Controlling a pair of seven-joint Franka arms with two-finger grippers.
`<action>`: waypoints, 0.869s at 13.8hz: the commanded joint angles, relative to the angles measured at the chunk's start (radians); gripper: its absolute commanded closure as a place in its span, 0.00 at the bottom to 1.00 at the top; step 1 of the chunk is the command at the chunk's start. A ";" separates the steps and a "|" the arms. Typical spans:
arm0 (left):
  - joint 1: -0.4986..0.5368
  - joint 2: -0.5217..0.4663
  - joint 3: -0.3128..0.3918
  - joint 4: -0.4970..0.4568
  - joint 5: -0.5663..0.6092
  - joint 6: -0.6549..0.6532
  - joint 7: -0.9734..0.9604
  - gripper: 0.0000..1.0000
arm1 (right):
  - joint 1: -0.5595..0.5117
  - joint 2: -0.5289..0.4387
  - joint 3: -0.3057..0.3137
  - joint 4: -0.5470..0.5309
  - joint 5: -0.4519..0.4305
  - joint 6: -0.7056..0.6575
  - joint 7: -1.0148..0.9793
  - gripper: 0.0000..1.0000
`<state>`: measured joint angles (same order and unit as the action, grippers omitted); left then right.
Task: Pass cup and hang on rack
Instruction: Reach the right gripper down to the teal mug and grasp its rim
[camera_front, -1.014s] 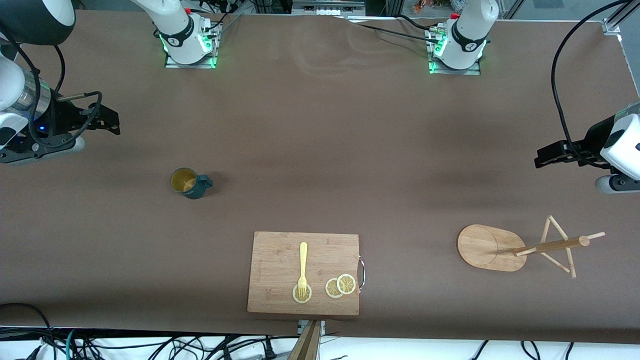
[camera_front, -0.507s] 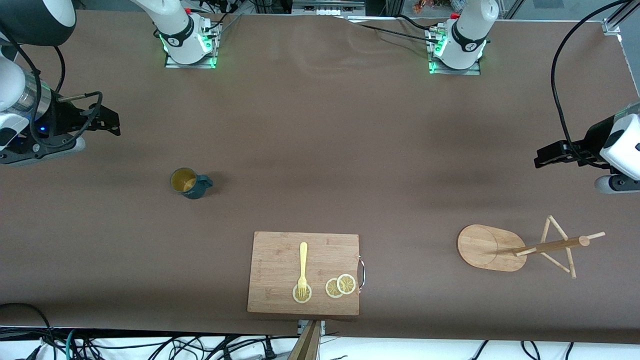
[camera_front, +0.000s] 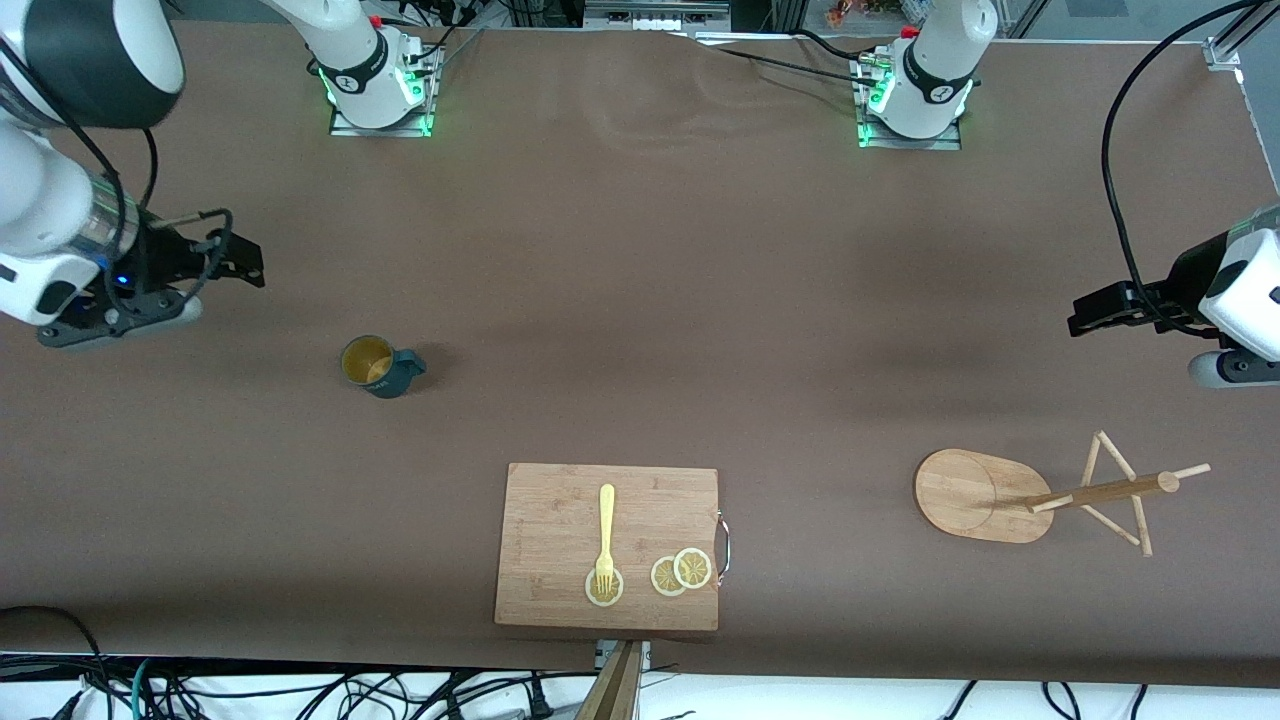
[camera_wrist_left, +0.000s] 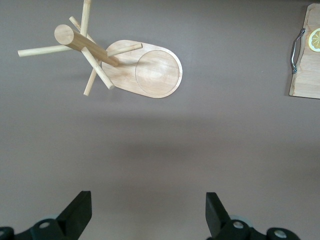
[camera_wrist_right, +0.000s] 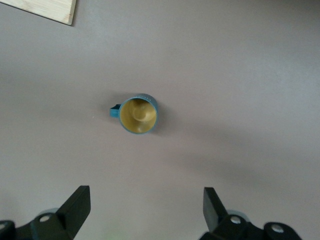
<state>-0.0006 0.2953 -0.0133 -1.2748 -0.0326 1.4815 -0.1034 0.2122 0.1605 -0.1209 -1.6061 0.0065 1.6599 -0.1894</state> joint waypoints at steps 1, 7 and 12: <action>0.005 0.018 0.007 0.034 -0.023 -0.015 0.016 0.00 | -0.001 0.009 0.001 -0.104 0.017 0.111 -0.015 0.00; 0.010 0.031 0.009 0.035 -0.020 -0.017 0.016 0.00 | 0.010 0.206 0.003 -0.169 0.017 0.334 -0.012 0.02; 0.017 0.004 0.010 0.008 -0.018 -0.017 0.021 0.00 | 0.009 0.286 0.003 -0.242 0.017 0.477 -0.005 0.05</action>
<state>0.0094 0.3128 -0.0027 -1.2746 -0.0326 1.4804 -0.1034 0.2211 0.4581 -0.1176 -1.7987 0.0071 2.0992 -0.1898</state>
